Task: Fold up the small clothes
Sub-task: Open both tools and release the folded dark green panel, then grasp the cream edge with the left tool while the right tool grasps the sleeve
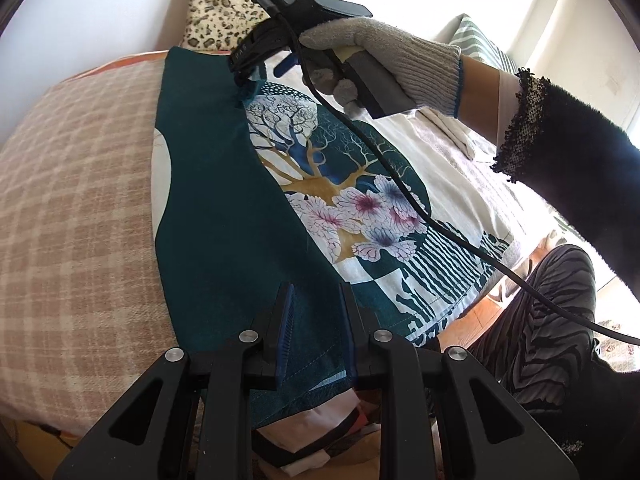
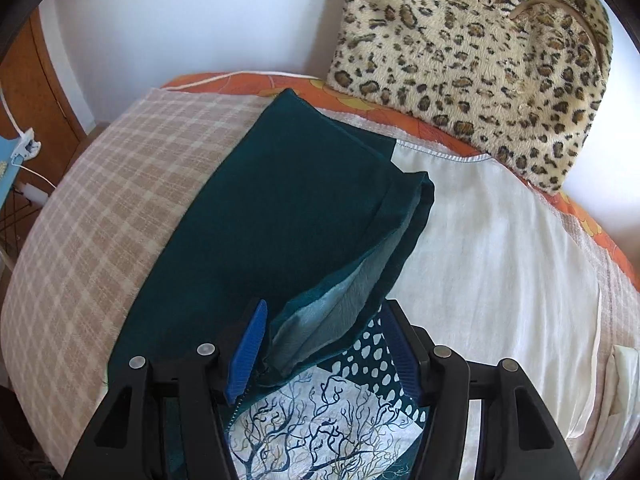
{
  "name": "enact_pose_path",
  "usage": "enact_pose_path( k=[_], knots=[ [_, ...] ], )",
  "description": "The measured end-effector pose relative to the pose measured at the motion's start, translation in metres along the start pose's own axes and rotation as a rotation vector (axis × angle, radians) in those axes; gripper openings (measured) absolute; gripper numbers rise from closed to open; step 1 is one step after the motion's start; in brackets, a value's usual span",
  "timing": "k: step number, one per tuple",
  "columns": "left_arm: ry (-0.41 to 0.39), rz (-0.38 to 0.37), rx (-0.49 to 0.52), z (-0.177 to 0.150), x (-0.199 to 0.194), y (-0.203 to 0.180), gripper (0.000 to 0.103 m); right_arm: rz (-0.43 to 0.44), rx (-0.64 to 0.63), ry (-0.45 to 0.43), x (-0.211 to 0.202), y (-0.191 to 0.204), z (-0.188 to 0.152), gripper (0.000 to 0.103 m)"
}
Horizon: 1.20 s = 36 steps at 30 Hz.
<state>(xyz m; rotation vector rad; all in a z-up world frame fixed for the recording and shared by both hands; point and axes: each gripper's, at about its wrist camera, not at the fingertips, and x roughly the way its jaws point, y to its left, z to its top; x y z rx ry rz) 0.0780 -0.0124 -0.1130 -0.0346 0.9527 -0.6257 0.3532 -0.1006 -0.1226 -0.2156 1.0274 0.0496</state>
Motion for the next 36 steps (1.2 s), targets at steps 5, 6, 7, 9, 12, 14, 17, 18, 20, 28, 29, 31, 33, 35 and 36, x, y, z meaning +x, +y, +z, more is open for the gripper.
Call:
enact_pose_path(
  k=[5, 6, 7, 9, 12, 14, 17, 18, 20, 28, 29, 31, 33, 35, 36],
  knots=[
    [-0.086, 0.063, -0.079, 0.005, -0.025, 0.025, 0.02, -0.152, 0.052, 0.067, -0.006, -0.025, -0.011, 0.062],
    [-0.104, 0.069, -0.09, 0.006, -0.03, 0.029, 0.02, -0.144, 0.066, 0.062, -0.013, -0.029, -0.014, 0.062],
    [-0.122, 0.079, -0.097, 0.007, -0.034, 0.032, 0.02, -0.145, 0.069, 0.055, -0.02, -0.035, -0.018, 0.062],
    [-0.15, 0.099, -0.096, 0.007, -0.039, 0.035, 0.02, -0.149, 0.07, 0.028, -0.037, -0.043, -0.027, 0.062],
    [-0.159, 0.119, -0.068, 0.005, -0.041, 0.031, 0.02, -0.102, 0.102, -0.029, -0.068, -0.059, -0.043, 0.062],
    [-0.148, 0.12, -0.042, 0.002, -0.038, 0.026, 0.02, -0.069, 0.14, -0.062, -0.086, -0.072, -0.053, 0.063],
    [-0.124, 0.116, -0.018, -0.003, -0.033, 0.02, 0.02, -0.021, 0.196, -0.095, -0.108, -0.093, -0.075, 0.065],
    [-0.117, 0.111, -0.014, -0.003, -0.032, 0.019, 0.02, -0.007, 0.214, -0.102, -0.114, -0.1, -0.082, 0.065],
    [-0.106, 0.098, -0.006, -0.004, -0.029, 0.014, 0.02, 0.014, 0.243, -0.12, -0.124, -0.114, -0.095, 0.065],
    [-0.116, 0.083, 0.108, -0.001, -0.013, -0.037, 0.02, 0.036, 0.354, -0.211, -0.172, -0.176, -0.149, 0.065],
    [-0.115, 0.071, 0.122, -0.001, -0.008, -0.046, 0.02, 0.036, 0.366, -0.222, -0.176, -0.184, -0.155, 0.065],
    [-0.107, 0.047, 0.151, 0.0, 0.0, -0.066, 0.02, 0.039, 0.396, -0.249, -0.186, -0.201, -0.168, 0.065],
    [-0.095, 0.022, 0.18, 0.001, 0.009, -0.084, 0.02, 0.045, 0.425, -0.272, -0.195, -0.216, -0.18, 0.065],
    [-0.08, 0.001, 0.197, 0.003, 0.018, -0.099, 0.02, 0.055, 0.449, -0.292, -0.201, -0.229, -0.192, 0.065],
    [-0.074, -0.004, 0.2, 0.005, 0.023, -0.106, 0.02, 0.059, 0.458, -0.301, -0.203, -0.234, -0.198, 0.065]
  ],
)
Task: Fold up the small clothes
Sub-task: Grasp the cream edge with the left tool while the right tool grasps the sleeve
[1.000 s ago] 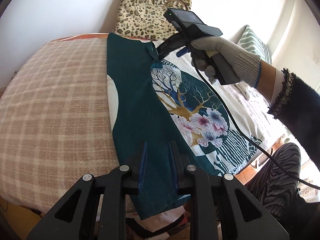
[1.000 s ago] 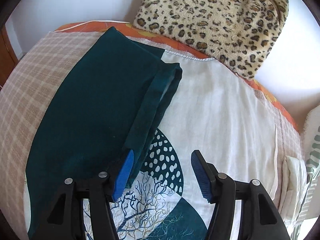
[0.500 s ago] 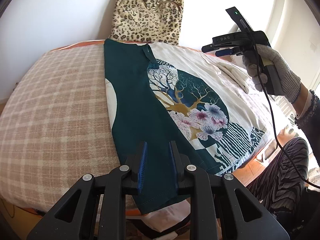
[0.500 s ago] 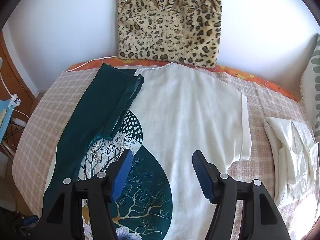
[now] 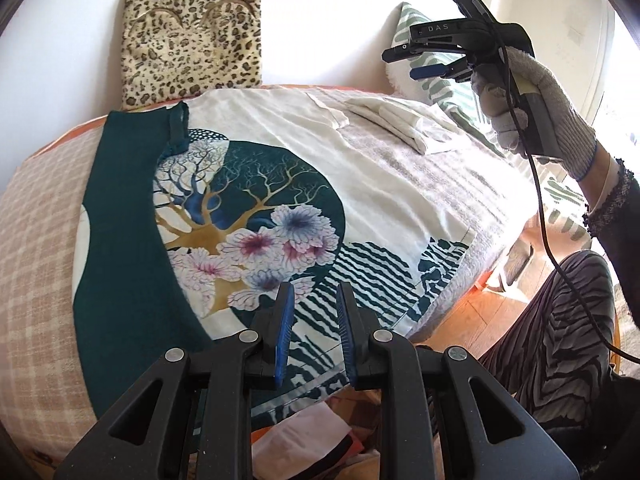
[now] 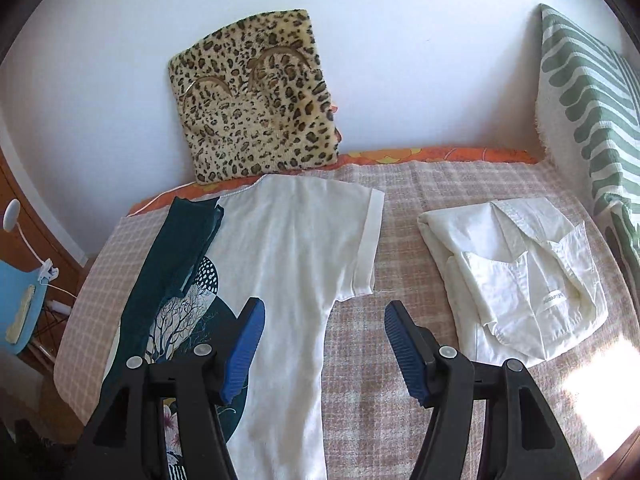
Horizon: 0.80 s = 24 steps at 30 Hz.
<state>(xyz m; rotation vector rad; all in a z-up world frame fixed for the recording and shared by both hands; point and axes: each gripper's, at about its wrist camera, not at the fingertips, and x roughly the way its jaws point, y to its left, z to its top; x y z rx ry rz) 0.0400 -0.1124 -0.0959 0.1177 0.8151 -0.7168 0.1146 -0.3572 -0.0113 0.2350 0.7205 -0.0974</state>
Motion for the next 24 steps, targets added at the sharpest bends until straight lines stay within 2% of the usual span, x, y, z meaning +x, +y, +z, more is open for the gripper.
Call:
enact_pose_path(
  k=[3, 6, 9, 11, 12, 18, 24],
  knots=[
    [0.003, -0.04, 0.004, 0.011, 0.011, -0.02, 0.023, 0.015, 0.032, -0.012, -0.005, -0.021, -0.005, 0.065],
    [0.005, -0.073, 0.037, 0.023, 0.022, -0.045, 0.04, 0.075, 0.047, -0.017, -0.01, -0.041, -0.01, 0.065],
    [0.024, -0.107, 0.093, 0.032, 0.036, -0.077, 0.041, 0.129, 0.039, -0.029, -0.015, -0.056, -0.017, 0.07],
    [0.038, -0.12, 0.138, 0.037, 0.047, -0.098, 0.042, 0.137, 0.053, -0.037, -0.016, -0.07, -0.021, 0.071],
    [0.046, -0.123, 0.163, 0.039, 0.053, -0.108, 0.046, 0.14, 0.073, -0.04, -0.016, -0.078, -0.022, 0.071],
    [0.076, -0.077, 0.268, 0.04, 0.084, -0.144, 0.049, 0.218, 0.218, -0.05, -0.01, -0.121, -0.016, 0.073],
    [0.139, -0.031, 0.241, 0.04, 0.113, -0.144, 0.049, 0.272, 0.214, -0.067, -0.004, -0.127, 0.007, 0.073]
  ],
)
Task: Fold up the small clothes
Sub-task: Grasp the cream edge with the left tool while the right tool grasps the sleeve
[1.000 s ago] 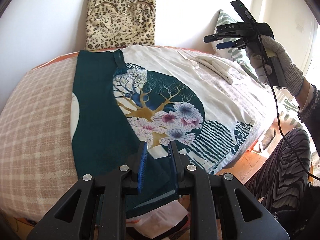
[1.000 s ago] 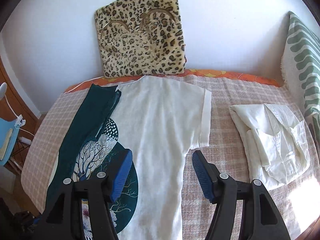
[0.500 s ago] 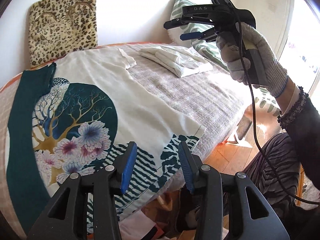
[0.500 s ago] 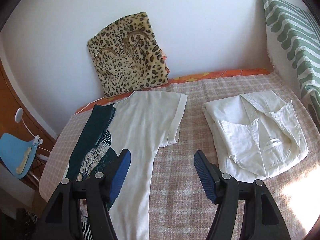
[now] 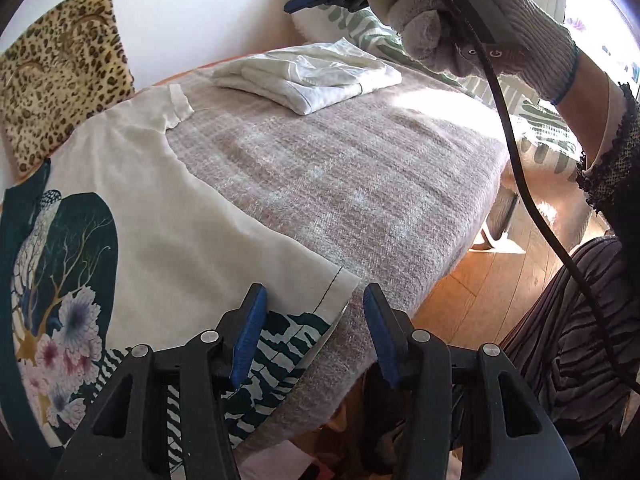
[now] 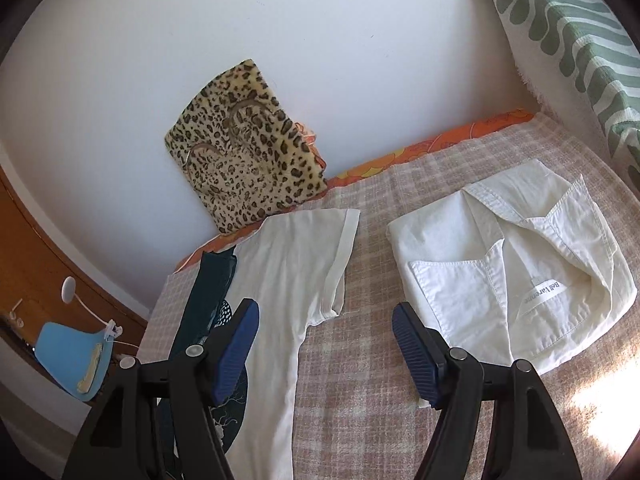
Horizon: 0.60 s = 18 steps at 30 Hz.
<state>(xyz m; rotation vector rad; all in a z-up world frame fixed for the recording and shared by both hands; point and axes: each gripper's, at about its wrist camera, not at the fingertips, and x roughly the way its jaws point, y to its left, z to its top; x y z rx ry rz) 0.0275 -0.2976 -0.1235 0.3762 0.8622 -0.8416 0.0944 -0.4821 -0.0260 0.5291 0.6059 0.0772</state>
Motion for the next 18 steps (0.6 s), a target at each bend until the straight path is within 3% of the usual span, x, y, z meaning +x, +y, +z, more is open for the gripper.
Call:
enact_pose_path(
  k=[4, 12, 18],
  knots=[
    [-0.014, 0.043, 0.038, 0.0, 0.007, -0.006, 0.049, 0.034, 0.002, 0.001, 0.013, -0.003, 0.019, 0.073],
    [-0.068, 0.04, 0.051, -0.001, 0.01, -0.008, 0.048, 0.035, 0.023, 0.053, 0.055, -0.021, 0.032, 0.073],
    [-0.106, 0.019, 0.051, -0.002, 0.009, 0.0, 0.013, 0.008, -0.011, 0.101, 0.09, -0.015, 0.04, 0.073]
  ],
)
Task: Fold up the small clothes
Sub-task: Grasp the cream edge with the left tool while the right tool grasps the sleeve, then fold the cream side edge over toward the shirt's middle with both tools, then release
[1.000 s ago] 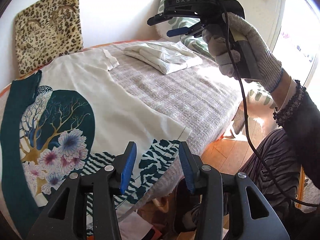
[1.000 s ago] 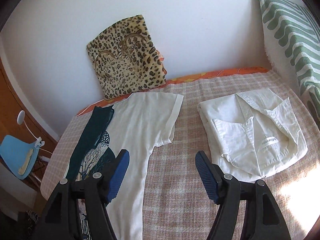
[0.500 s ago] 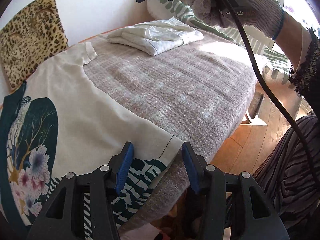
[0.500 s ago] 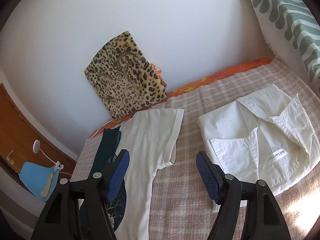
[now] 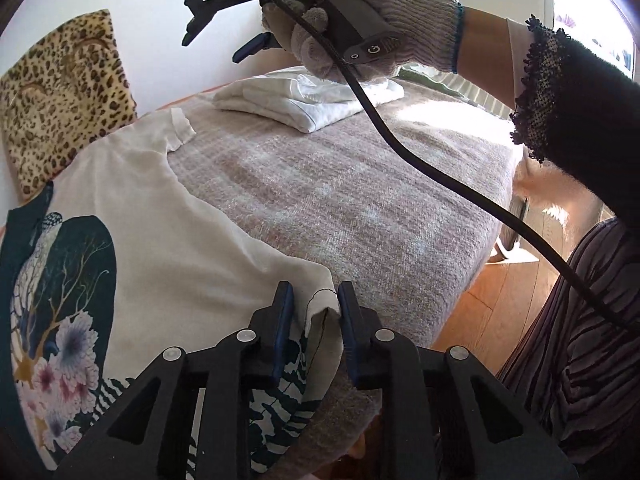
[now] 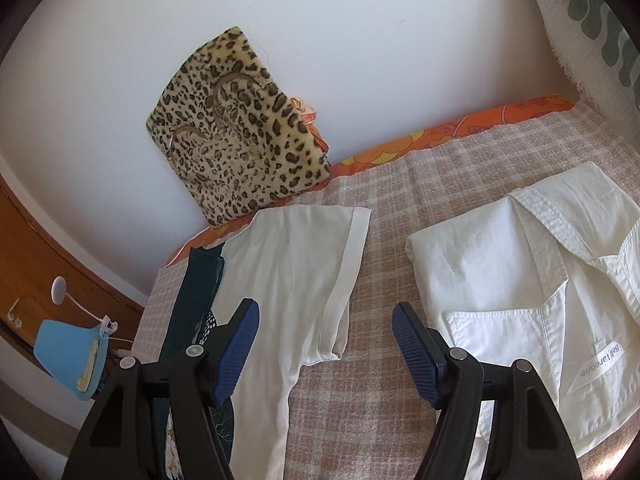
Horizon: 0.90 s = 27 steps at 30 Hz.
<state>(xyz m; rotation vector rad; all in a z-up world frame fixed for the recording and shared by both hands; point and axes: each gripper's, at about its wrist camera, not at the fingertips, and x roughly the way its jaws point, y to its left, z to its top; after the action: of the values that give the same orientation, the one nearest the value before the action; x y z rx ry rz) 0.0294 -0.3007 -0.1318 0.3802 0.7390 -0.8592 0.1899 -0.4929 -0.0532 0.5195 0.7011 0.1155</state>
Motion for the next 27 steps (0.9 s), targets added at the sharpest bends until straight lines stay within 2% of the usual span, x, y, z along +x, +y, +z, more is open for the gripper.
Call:
enact_pose_path(
  k=[1, 2, 5, 9, 14, 16, 18, 21, 22, 23, 24, 25, 26, 27],
  knots=[
    [0.001, -0.009, -0.016, 0.001, 0.0, 0.004, 0.006, -0.008, -0.005, 0.005, 0.006, 0.002, 0.003, 0.073],
    [0.003, -0.031, -0.051, 0.001, -0.001, 0.011, 0.005, -0.014, -0.007, 0.009, 0.012, 0.004, 0.006, 0.073],
    [0.007, -0.111, -0.183, 0.0, -0.002, 0.031, 0.003, -0.02, -0.011, 0.032, 0.036, 0.013, 0.017, 0.073],
    [0.001, -0.163, -0.249, 0.001, -0.007, 0.041, 0.003, -0.024, -0.04, 0.065, 0.074, 0.027, 0.03, 0.073],
    [-0.025, -0.212, -0.334, 0.001, -0.012, 0.056, 0.003, -0.1, 0.05, 0.121, 0.131, 0.001, 0.041, 0.069],
    [-0.032, -0.206, -0.337, 0.001, -0.013, 0.059, 0.003, -0.135, 0.092, 0.128, 0.149, -0.012, 0.043, 0.066],
    [-0.037, -0.213, -0.36, 0.0, -0.013, 0.064, 0.003, -0.162, 0.051, 0.085, 0.154, -0.007, 0.045, 0.066],
    [-0.056, -0.241, -0.428, -0.003, -0.016, 0.075, 0.003, -0.26, -0.081, 0.103, 0.168, 0.014, 0.046, 0.065],
    [-0.063, -0.237, -0.434, -0.003, -0.017, 0.077, 0.003, -0.299, -0.131, 0.105, 0.173, 0.021, 0.045, 0.059],
    [-0.069, -0.236, -0.441, -0.004, -0.019, 0.078, 0.003, -0.324, -0.176, 0.112, 0.176, 0.027, 0.043, 0.047],
    [-0.071, -0.241, -0.448, -0.005, -0.019, 0.08, 0.003, -0.339, -0.203, 0.119, 0.179, 0.031, 0.042, 0.039],
    [-0.075, -0.242, -0.454, -0.006, -0.02, 0.08, 0.003, -0.349, -0.215, 0.12, 0.181, 0.033, 0.042, 0.031],
    [-0.08, -0.238, -0.46, -0.006, -0.021, 0.082, 0.003, -0.361, -0.223, 0.116, 0.181, 0.036, 0.042, 0.016],
    [-0.088, -0.234, -0.469, -0.008, -0.023, 0.084, 0.003, -0.371, -0.231, 0.116, 0.182, 0.038, 0.042, 0.01]
  ],
)
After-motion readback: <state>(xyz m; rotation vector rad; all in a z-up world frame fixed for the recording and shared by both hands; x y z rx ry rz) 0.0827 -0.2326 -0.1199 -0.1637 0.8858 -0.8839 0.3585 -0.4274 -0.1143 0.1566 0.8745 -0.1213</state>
